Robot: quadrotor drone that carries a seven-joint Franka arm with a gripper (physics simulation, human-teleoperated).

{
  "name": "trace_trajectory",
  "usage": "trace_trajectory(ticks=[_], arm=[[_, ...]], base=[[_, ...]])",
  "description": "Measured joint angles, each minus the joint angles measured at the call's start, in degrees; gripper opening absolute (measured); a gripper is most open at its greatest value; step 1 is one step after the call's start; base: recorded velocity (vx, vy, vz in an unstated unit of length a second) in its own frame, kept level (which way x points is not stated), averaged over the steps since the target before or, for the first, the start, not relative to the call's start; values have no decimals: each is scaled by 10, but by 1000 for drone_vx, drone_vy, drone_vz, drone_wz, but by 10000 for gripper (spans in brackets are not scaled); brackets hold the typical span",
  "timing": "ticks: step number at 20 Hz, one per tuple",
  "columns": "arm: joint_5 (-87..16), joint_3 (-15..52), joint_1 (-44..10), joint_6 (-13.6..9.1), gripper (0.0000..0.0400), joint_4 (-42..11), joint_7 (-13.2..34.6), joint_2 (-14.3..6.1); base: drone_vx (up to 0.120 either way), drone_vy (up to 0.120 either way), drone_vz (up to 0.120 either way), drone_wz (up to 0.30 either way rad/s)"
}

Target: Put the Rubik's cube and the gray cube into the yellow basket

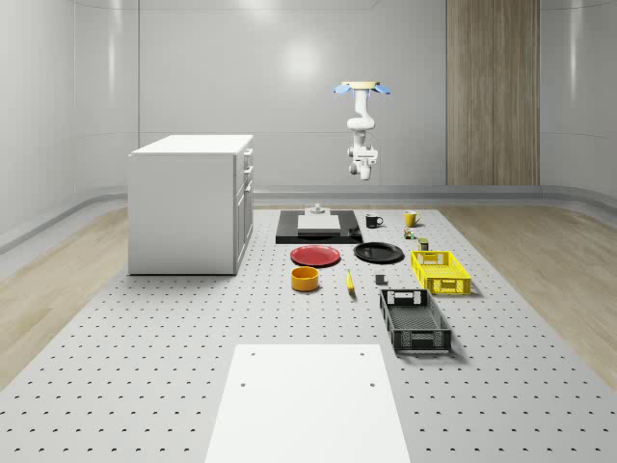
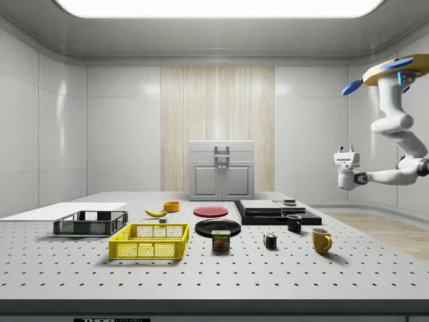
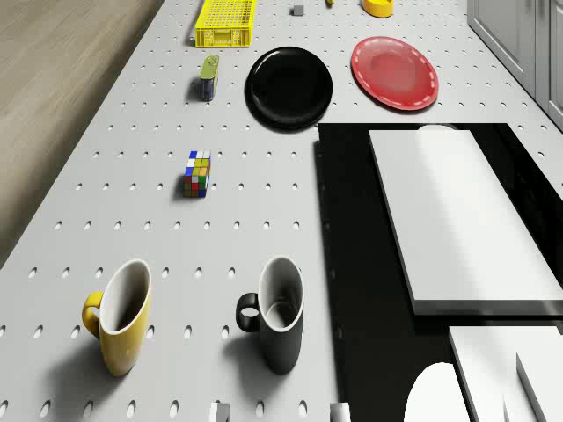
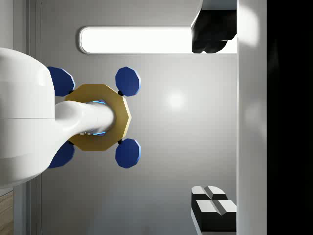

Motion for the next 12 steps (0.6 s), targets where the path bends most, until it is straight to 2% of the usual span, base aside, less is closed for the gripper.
trace_trajectory(ticks=[2,6,12], arm=[[0,0,-1,-21,400,24,0,2],[1,1,-2,-56,400,73,-1,14],[1,1,-3,-93,400,136,-1,37]], base=[[0,40,0,0],[10,120,0,0],[120,120,0,0]])
